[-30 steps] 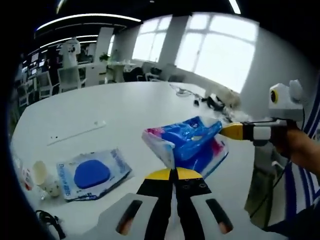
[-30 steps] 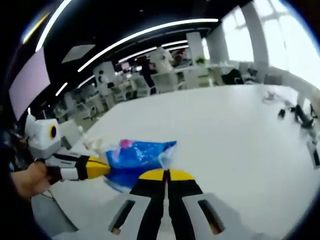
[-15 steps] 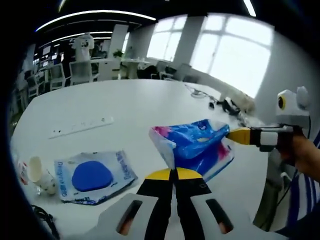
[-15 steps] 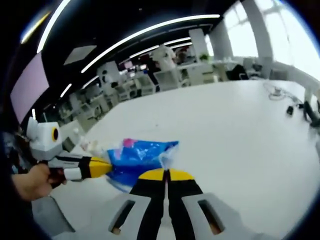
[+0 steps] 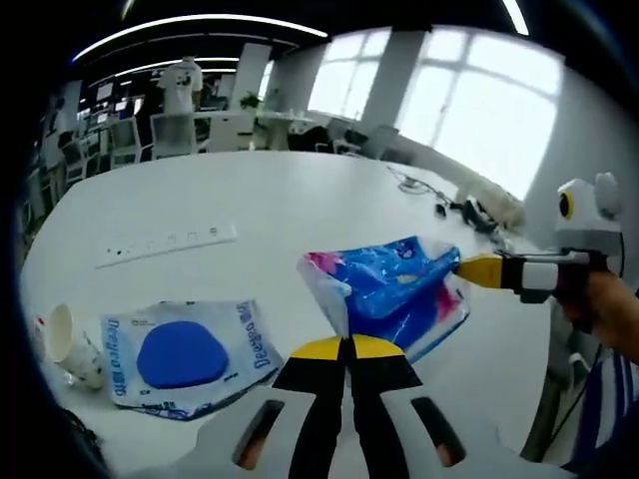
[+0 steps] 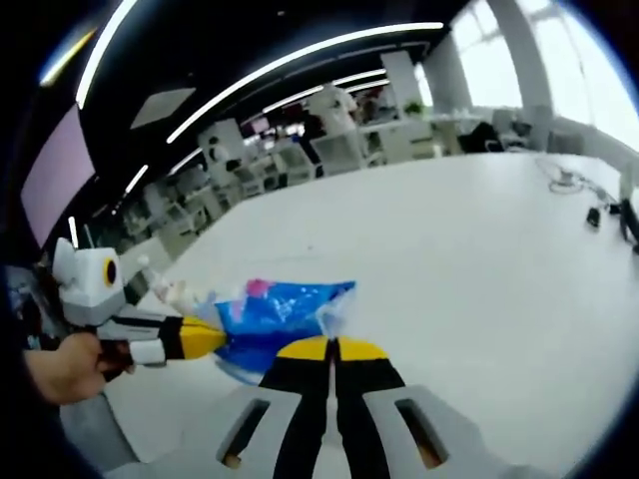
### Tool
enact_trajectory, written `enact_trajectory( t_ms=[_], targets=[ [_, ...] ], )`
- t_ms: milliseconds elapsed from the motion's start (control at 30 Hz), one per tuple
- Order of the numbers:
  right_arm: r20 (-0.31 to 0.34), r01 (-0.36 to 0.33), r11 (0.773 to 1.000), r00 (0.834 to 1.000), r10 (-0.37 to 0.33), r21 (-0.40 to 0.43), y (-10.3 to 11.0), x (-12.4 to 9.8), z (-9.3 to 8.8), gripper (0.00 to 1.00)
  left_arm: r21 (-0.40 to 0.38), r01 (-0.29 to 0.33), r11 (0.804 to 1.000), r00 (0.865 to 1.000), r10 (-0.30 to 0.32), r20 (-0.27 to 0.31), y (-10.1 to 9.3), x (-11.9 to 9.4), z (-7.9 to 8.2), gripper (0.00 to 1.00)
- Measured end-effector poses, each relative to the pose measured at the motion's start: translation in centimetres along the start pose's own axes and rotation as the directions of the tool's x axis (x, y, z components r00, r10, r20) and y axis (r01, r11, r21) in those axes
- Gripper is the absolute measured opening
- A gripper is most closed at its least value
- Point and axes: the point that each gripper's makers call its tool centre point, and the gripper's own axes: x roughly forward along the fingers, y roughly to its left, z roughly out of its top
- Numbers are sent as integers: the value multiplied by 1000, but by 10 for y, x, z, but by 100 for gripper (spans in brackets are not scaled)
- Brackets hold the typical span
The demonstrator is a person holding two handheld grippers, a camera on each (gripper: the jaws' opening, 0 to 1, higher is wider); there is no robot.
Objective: Arrange the tabletop items into an orderly group along one side of the table until the central work area is clear of visible clutter.
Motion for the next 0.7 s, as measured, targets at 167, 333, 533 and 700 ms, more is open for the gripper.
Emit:
enact_trajectory(
  t_ms=[167,333,533,700],
  targets=[
    [-16,-14,1000,1000,14,2,-6,13,-4,0,-29,-29,999,1000,29,6,9,11,0,0],
    [-26,-28,1000,999,29,13,-14,28,-5,0,-61,-45,997,999,46,7,19,24,-2,1],
    [-46,-38,999,998,38,1,-24,46,-8,0,-103,-59,993,998,59,-3,25,38,-8,1],
    [-64,-48,999,997,48,0,-28,58,-14,0,-148,-89,985,996,89,-8,32,45,-12,1]
  ],
)
